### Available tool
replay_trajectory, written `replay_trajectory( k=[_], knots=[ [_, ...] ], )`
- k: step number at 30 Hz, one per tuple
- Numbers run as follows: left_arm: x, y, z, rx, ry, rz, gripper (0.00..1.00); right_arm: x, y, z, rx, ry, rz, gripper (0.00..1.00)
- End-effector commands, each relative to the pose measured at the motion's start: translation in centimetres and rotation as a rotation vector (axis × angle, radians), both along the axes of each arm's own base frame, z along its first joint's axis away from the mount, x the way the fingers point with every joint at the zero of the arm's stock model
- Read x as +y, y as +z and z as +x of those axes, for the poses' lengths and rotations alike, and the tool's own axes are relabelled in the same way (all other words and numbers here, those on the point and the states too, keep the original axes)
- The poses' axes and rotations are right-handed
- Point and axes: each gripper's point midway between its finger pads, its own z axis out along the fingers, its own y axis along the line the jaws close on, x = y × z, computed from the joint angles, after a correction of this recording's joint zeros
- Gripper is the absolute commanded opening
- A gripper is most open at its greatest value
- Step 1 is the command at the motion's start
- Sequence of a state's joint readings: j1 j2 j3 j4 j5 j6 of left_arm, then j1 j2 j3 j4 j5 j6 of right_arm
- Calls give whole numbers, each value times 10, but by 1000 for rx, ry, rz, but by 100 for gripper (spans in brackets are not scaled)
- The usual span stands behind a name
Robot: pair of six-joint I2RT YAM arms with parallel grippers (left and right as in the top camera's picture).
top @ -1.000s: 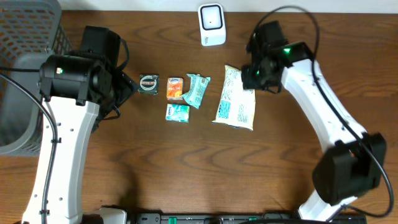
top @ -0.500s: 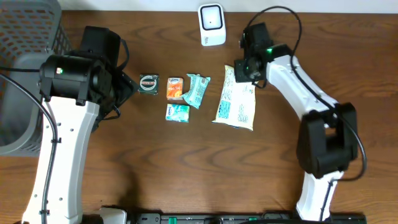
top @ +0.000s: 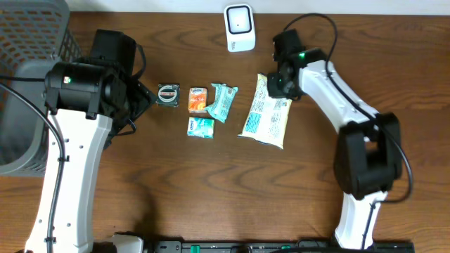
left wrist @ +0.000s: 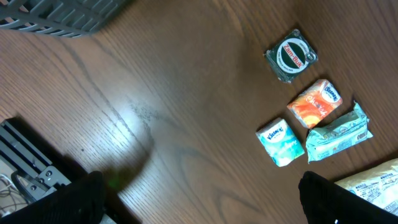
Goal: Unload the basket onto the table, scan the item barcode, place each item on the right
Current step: 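Grasp the edge of the snack bag with the right gripper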
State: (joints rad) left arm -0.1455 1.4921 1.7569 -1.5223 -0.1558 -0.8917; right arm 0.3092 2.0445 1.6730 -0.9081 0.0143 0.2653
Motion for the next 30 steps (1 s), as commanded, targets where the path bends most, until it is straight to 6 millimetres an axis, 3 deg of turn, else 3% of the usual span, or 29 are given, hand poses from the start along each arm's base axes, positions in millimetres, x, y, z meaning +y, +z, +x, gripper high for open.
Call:
replay_trajectory(
  k=[1,5,9,15,19,22,25,27,30],
  knots=[
    [3,-1,-1,8,14,5,98,21,66,-12,-79,43,99,21],
    [3,-1,-1,8,14,5,98,30,53,-49,50,86,64,19],
    [3,-1,-1,8,14,5,98,37,12,-77,143,71,28,15],
    [3,-1,-1,8,14,5,98,28,-45,-92,137,-36,-18,15],
    [3,-1,-1,8,14,5,98,19,-67,-102,155,-45,-31,13],
    [3,-1,-1,8,14,5,98,13,-65,-110,190,-48,-53,11],
    [3,-1,-1,8,14,5,98,3,-49,-113,205,-63,-94,11],
    [3,-1,-1,8,14,5,98,-12,-23,-105,179,-91,-139,13],
    [3,-1,-1,8,14,5,98,-12,9,-89,107,-85,-114,18]
  ],
)
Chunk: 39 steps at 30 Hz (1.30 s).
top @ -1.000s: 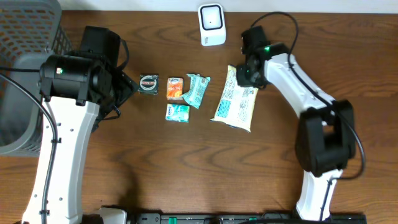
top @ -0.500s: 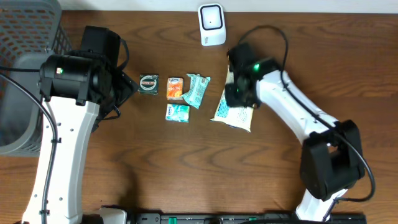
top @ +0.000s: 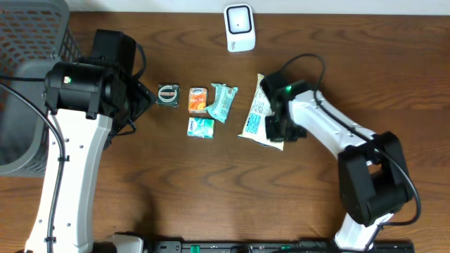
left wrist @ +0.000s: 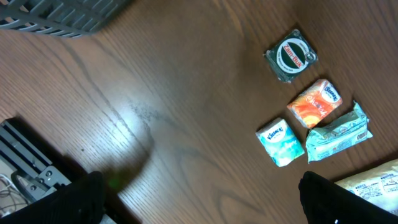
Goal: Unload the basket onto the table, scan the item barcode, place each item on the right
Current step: 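Grasp the edge of the snack bag with the right gripper, then lift the snack bag with the right gripper and rotate it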
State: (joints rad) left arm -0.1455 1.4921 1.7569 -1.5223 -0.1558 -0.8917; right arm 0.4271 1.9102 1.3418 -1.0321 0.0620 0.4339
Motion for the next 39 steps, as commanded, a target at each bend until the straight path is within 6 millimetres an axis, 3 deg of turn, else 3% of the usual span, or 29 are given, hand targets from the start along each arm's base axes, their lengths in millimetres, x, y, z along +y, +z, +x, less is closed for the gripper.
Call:
replay_trajectory(
  k=[1,5,8,14,20,25,29,34,37,39],
  knots=[
    [3,-1,-1,8,14,5,98,-2,64,45,-216,-9,29,19],
    [3,-1,-1,8,14,5,98,15,86,78,-378,6,97,31],
    [3,-1,-1,8,14,5,98,22,88,101,-463,25,112,29],
    [3,-1,-1,8,14,5,98,26,51,124,-471,18,82,28],
    [3,-1,-1,8,14,5,98,27,10,139,-450,46,62,36],
    [3,-1,-1,8,14,5,98,21,9,144,-452,72,50,43],
    [3,-1,-1,8,14,5,98,22,36,139,-437,85,61,45],
    [3,-1,-1,8,14,5,98,57,79,112,-358,138,261,40],
    [3,-1,-1,8,14,5,98,59,77,90,-281,153,263,36],
    [3,-1,-1,8,14,5,98,58,62,74,-213,163,228,36]
  ],
)
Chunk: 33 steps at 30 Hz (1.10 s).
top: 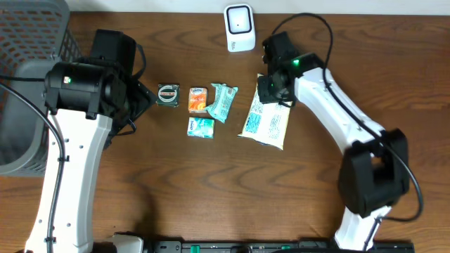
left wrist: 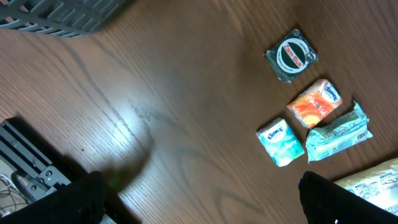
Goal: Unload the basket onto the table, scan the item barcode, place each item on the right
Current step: 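Lift the snack bag with the right gripper and rotate it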
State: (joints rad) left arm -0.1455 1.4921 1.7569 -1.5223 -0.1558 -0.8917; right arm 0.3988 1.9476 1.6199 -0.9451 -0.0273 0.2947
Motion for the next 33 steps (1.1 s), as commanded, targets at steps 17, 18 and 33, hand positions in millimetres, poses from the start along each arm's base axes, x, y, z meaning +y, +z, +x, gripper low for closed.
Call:
replay_trajectory(
  k=[17,18,33],
  knots=[
    [3,-1,-1,8,14,5,97,-48,-65,-66,191,-108,-238,60],
    [3,-1,-1,8,14,5,98,-51,-55,-63,180,-118,-239,61],
    [3,-1,-1,8,14,5,98,-57,12,6,-100,-102,-77,99]
  ],
)
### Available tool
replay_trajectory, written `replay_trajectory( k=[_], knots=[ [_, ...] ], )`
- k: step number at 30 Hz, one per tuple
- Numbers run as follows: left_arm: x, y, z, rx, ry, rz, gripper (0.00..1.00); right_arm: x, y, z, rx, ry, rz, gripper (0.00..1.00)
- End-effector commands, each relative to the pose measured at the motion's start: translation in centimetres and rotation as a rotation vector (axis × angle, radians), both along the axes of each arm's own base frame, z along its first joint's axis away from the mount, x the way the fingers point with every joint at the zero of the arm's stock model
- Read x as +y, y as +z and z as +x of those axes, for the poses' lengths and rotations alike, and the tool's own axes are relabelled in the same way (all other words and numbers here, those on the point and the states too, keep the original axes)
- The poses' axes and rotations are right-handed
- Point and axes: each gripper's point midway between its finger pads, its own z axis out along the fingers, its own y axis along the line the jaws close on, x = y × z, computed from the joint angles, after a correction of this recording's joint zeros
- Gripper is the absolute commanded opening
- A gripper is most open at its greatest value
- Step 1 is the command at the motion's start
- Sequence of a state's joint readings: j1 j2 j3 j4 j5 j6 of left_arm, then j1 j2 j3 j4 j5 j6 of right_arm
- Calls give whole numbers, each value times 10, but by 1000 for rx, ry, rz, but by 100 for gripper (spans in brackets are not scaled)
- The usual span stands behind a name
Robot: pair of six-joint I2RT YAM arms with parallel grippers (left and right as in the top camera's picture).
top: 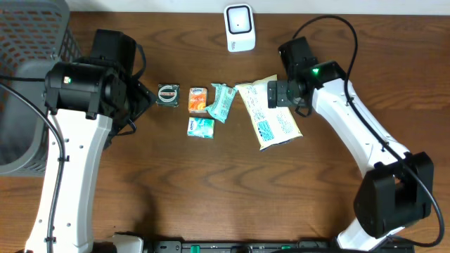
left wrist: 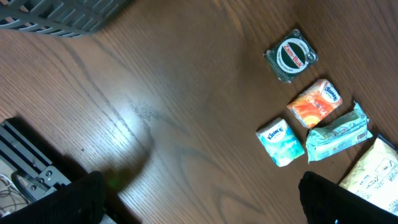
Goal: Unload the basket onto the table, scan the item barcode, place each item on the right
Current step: 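Lift the snack bag with the right gripper and rotate it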
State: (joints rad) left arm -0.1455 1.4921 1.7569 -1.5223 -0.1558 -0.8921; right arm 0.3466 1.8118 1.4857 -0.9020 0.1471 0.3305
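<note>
A white barcode scanner (top: pixel 240 28) stands at the table's far edge. Below and right of it lies a large pale yellow snack bag (top: pixel 271 121), turned at an angle, with blue print showing; its corner also shows in the left wrist view (left wrist: pixel 373 174). My right gripper (top: pixel 277 93) sits on the bag's upper right edge and looks shut on it. My left gripper (left wrist: pixel 199 208) is open, high above bare wood at the left, its dark fingertips (left wrist: pixel 84 196) wide apart with nothing between them.
Left of the bag lie a round Zam-Buk packet (top: pixel 169 94), an orange packet (top: pixel 198 100), a teal wrapper (top: pixel 222 102) and a small tissue pack (top: pixel 200 127). A grey mesh basket (top: pixel 28 42) stands at the far left corner.
The snack bag has turned and shifted right, its lower end now pointing right and blue print facing up. My right gripper has moved right along the bag's top. The left arm stays put.
My right gripper was at the top of the bag lying slanted down-left. Then it was lower, over the bag's middle. Then it was back at the top edge near the scanner. Now the bag is turned and shifted right with the gripper on it.
</note>
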Motion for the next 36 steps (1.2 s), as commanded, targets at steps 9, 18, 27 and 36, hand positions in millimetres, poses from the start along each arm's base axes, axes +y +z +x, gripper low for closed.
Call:
replay_trajectory(
  k=[9,18,27,36],
  knots=[
    [3,-1,-1,8,13,5,98,-1,-39,30,58,87,237,99],
    [3,-1,-1,8,13,5,98,37,-79,13,197,330,545,99],
    [3,-1,-1,8,14,5,98,47,-130,-11,359,318,542,56],
    [3,-1,-1,8,14,5,98,52,-90,-10,311,339,593,1]
  ],
)
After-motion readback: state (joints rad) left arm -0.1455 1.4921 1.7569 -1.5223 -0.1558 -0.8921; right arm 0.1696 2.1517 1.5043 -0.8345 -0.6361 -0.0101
